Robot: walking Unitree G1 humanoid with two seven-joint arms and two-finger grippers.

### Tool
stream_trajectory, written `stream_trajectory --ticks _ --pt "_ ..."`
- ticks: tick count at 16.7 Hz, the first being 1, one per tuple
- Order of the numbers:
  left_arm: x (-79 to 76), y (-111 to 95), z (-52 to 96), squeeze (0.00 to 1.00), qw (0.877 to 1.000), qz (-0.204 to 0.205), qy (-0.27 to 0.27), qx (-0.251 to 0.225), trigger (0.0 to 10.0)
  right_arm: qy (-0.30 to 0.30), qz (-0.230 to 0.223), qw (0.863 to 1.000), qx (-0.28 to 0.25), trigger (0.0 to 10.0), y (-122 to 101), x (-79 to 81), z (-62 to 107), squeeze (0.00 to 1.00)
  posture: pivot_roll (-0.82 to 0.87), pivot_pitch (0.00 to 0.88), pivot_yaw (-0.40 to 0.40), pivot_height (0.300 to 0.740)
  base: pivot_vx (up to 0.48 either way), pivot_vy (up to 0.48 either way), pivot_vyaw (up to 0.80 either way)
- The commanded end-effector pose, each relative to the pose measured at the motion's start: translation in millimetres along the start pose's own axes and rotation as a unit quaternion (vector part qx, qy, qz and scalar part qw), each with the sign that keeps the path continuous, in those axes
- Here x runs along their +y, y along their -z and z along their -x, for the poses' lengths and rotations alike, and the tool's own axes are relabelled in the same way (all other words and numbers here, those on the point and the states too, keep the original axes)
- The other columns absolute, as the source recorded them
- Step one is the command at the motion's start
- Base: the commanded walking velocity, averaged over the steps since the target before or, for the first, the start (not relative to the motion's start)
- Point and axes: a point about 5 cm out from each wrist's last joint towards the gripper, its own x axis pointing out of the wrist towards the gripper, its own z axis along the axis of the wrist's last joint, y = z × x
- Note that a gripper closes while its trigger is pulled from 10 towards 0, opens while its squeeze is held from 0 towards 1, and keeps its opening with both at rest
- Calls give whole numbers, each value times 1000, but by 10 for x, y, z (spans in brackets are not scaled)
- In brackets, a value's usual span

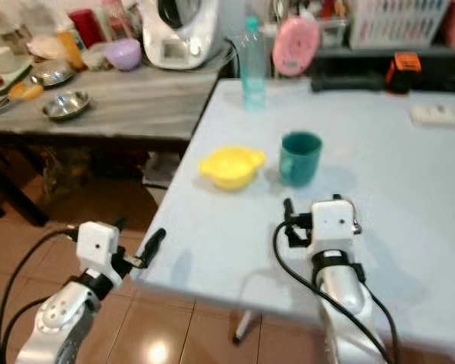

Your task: Setting the table

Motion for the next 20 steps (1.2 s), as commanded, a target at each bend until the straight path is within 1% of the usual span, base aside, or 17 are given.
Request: stream_trajectory --ticks 1,3,4,6,8,10,11,13,14,16,17,18,19,20 --pt "86 -11 27 0 1000 -11 -8 4 10000 -27 -2 1000 -10 10000 -38 111 -1 0 -65 79 94 740 364 0 0" --pt "72 -32 39 0 1000 1 -1 -4 10000 -44 3 999 -10 10000 -36 141 7 0 -65 79 94 740 0 0 0" --pt "68 -36 46 0 1000 -1 1 -4 10000 -49 6 999 -12 10000 -42 150 4 0 -64 82 91 740 0 0 0" --pt "43 -63 50 0 1000 -1 24 -13 10000 -60 8 998 -15 10000 -53 185 -7 0 -62 86 91 740 0 0 0" --pt "-18 -89 33 0 997 2 79 -17 10000 -84 12 996 -22 10000 -87 261 -30 0 -61 89 89 740 0 0 0" --pt "-62 -139 49 0 992 -3 123 -15 10000 -127 20 991 -28 10000 -129 370 -72 0 -63 95 89 740 0 0 0" --pt "-67 -146 54 0 992 -4 129 -13 10000 -141 27 989 -33 10000 -151 398 -92 0 -63 100 90 740 0 0 0" --pt "-30 -154 72 0 991 -6 133 -10 10000 -181 55 981 -33 10000 -204 465 -181 0 -63 106 89 740 0 0 0" --pt "-29 -155 74 0 991 -6 134 -10 10000 -184 56 981 -31 10000 -206 466 -191 0 -63 106 89 740 0 0 0" --pt "-44 -134 90 0 989 0 145 -2 10000 -205 75 976 -20 10000 -250 411 -322 0 -56 111 85 740 0 0 0" --pt "-51 -112 93 0 989 3 146 0 10000 -228 95 969 -13 10000 -263 375 -395 0 -55 112 85 740 0 0 0" --pt "-53 -102 93 0 989 4 147 1 10000 -235 101 967 -15 10000 -279 363 -415 0 -51 117 84 740 0 0 0" --pt "-58 -61 91 0 989 11 147 3 10000 -248 123 961 -7 10000 -295 329 -471 0 -50 119 84 740 0 0 0" --pt "-66 -25 87 0 989 15 150 6 10000 -264 132 955 8 10000 -283 318 -518 0 -49 126 84 740 0 0 0"
